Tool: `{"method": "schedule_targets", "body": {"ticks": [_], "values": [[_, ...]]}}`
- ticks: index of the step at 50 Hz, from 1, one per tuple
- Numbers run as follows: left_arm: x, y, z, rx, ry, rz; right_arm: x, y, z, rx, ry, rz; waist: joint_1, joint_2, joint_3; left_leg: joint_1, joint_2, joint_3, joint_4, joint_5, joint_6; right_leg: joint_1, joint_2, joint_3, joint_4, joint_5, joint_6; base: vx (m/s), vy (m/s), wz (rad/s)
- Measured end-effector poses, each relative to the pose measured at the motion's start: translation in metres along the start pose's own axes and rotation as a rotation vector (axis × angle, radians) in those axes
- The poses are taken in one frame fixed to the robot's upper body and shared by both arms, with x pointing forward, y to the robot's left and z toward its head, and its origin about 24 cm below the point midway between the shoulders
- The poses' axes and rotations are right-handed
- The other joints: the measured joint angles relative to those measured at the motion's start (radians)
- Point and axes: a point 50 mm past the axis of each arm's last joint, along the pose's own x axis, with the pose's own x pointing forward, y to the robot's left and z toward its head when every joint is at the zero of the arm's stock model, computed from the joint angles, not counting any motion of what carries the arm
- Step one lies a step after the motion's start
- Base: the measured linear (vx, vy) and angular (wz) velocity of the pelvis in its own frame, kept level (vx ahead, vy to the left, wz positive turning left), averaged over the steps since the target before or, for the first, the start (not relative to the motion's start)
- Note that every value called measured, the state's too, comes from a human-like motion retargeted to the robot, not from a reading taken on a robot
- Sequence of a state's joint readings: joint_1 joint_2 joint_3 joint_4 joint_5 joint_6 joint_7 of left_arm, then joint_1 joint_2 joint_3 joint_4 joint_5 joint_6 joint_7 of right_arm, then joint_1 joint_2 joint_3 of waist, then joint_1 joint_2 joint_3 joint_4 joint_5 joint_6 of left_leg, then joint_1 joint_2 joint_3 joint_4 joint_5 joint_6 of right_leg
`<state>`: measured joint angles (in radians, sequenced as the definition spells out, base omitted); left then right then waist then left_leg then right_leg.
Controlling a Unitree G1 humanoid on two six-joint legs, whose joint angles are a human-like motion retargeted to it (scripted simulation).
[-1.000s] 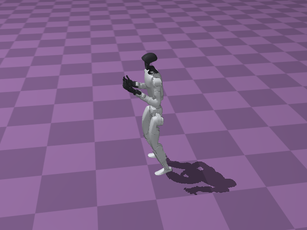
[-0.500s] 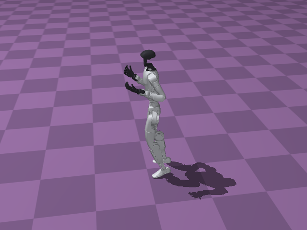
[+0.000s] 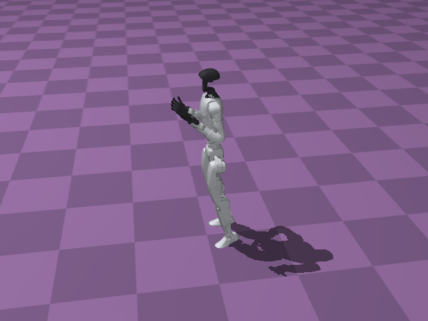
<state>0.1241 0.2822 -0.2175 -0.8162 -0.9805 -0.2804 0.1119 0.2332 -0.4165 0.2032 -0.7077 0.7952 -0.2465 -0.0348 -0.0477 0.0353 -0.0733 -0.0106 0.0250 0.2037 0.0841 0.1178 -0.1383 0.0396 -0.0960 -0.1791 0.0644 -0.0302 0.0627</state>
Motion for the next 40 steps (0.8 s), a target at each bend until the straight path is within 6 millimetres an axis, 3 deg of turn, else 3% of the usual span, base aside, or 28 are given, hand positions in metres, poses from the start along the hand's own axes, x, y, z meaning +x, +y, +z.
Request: {"method": "schedule_targets", "body": {"ticks": [5,8,10,11,12,14,15,17,18,20,23,25,28,30,32,35,38,40], "values": [[-0.009,0.019,-0.012,0.108,0.09,0.107,-0.008,-0.008,-0.032,-0.047,0.11,-0.122,0.031,-0.026,0.063,0.042,-0.003,-0.024,0.054,-0.124,0.028,0.027,-0.016,0.084,0.024,-0.056,-0.004,-0.01,0.0,-0.08],[-0.009,0.033,-0.026,0.123,0.119,0.189,0.002,-0.001,-0.04,0.027,0.078,-0.127,0.049,-0.038,0.115,0.009,-0.001,-0.034,0.223,-0.412,0.074,0.013,-0.03,0.102,0.143,-0.306,-0.035,-0.06,0.0,-0.15],[0.0,0.036,-0.027,0.099,0.096,0.195,0.018,0.008,-0.031,0.115,-0.008,-0.08,0.06,-0.048,0.147,-0.049,0.016,-0.019,0.372,-0.577,0.126,-0.028,-0.033,0.103,0.257,-0.474,-0.066,-0.07,-0.01,-0.04],[0.004,0.035,-0.023,0.1,0.076,0.181,0.023,0.011,-0.021,0.138,-0.054,-0.045,0.064,-0.041,0.148,-0.084,0.033,-0.02,0.434,-0.598,0.137,-0.05,-0.024,0.101,0.292,-0.488,-0.081,0.0,0.0,0.0],[0.007,0.034,-0.019,0.094,0.055,0.169,0.026,0.014,-0.012,0.156,-0.097,-0.01,0.071,-0.038,0.147,-0.113,0.044,-0.018,0.477,-0.595,0.158,-0.067,-0.019,0.1,0.313,-0.479,-0.092,0.0,0.0,0.0],[0.01,0.026,-0.013,0.063,0.02,0.144,0.026,0.023,0.003,0.169,-0.157,0.058,0.09,-0.041,0.131,-0.127,0.036,0.0,0.453,-0.47,0.206,-0.072,-0.025,0.095,0.27,-0.341,-0.087,0.05,-0.01,-0.03],[0.009,0.021,-0.01,0.056,0.007,0.129,0.024,0.028,0.009,0.168,-0.171,0.09,0.098,-0.042,0.114,-0.118,0.031,0.015,0.407,-0.383,0.197,-0.064,-0.027,0.091,0.224,-0.245,-0.073,0.13,-0.02,-0.12],[0.004,0.015,0.0,0.094,-0.002,0.096,0.02,0.031,0.017,-0.171,-0.183,0.106,0.103,-0.059,0.058,-0.066,0.015,0.064,0.252,-0.212,0.148,-0.048,-0.033,0.091,0.124,-0.068,-0.029,0.15,-0.03,-0.14],[0.001,0.012,0.005,0.103,-0.004,0.075,0.018,0.031,0.018,-0.247,-0.181,0.109,0.098,-0.065,0.038,-0.037,0.011,0.086,0.18,-0.147,0.119,-0.038,-0.033,0.086,0.082,-0.009,-0.012,0.14,-0.03,0.01],[-0.003,0.005,0.011,-0.016,-0.013,0.068,0.015,0.032,0.014,-0.197,-0.142,0.11,0.075,-0.071,0.009,0.001,0.011,0.112,0.088,-0.085,0.074,-0.025,-0.033,0.064,0.032,0.021,0.012,0.1,-0.03,0.21],[-0.004,0.001,0.008,0.082,0.026,0.001,0.011,0.027,0.001,-0.263,-0.064,0.095,0.054,-0.071,0.026,0.023,0.008,0.047,0.064,-0.1,0.047,-0.006,-0.03,0.061,0.003,-0.034,0.027,0.03,-0.02,0.41],[-0.001,0.004,0.0,0.078,0.06,-0.007,0.007,0.019,-0.013,-0.002,0.008,0.047,0.054,-0.067,0.059,0.035,-0.001,-0.017,0.088,-0.161,0.036,0.018,-0.028,0.078,-0.004,-0.07,0.037,-0.03,0.0,0.45],[0.007,0.015,-0.015,0.107,0.102,0.016,0.008,0.004,-0.028,-0.025,0.049,-0.039,0.06,-0.054,0.106,0.011,0.002,-0.041,0.198,-0.4,0.074,0.019,-0.033,0.063,0.066,-0.263,0.006,-0.08,0.02,0.49],[0.018,0.017,-0.02,0.106,0.088,0.001,0.019,0.001,-0.026,-0.019,0.015,-0.029,0.06,-0.047,0.141,-0.052,0.029,-0.041,0.326,-0.56,0.108,-0.033,-0.027,0.04,0.184,-0.424,-0.037,-0.09,0.01,0.44],[0.023,0.016,-0.014,-0.007,0.036,-0.015,0.029,0.005,-0.014,-0.107,-0.067,0.028,0.067,-0.055,0.151,-0.102,0.045,-0.038,0.379,-0.576,0.107,-0.092,-0.024,0.033,0.262,-0.448,-0.047,-0.02,-0.01,0.12],[0.013,0.014,-0.004,-0.124,-0.024,0.021,0.025,0.017,0.008,-0.038,-0.168,0.063,0.082,-0.066,0.126,-0.093,0.034,-0.026,0.308,-0.376,0.122,-0.089,-0.024,0.036,0.19,-0.23,-0.046,0.14,-0.03,-0.15],[-0.003,0.015,0.006,-0.118,-0.026,0.057,0.015,0.027,0.021,-0.026,-0.199,0.103,0.095,-0.097,0.065,-0.039,0.005,-0.005,0.147,-0.116,0.102,-0.052,-0.041,0.034,0.071,0.024,0.001,0.2,-0.05,-0.13],[-0.011,0.016,0.007,-0.132,0.006,0.06,0.011,0.031,0.022,-0.021,-0.181,0.137,0.101,-0.11,0.046,-0.022,0.01,0.006,0.102,-0.066,0.071,-0.027,-0.05,0.003,0.034,0.07,0.019,0.15,-0.04,0.1]]}}
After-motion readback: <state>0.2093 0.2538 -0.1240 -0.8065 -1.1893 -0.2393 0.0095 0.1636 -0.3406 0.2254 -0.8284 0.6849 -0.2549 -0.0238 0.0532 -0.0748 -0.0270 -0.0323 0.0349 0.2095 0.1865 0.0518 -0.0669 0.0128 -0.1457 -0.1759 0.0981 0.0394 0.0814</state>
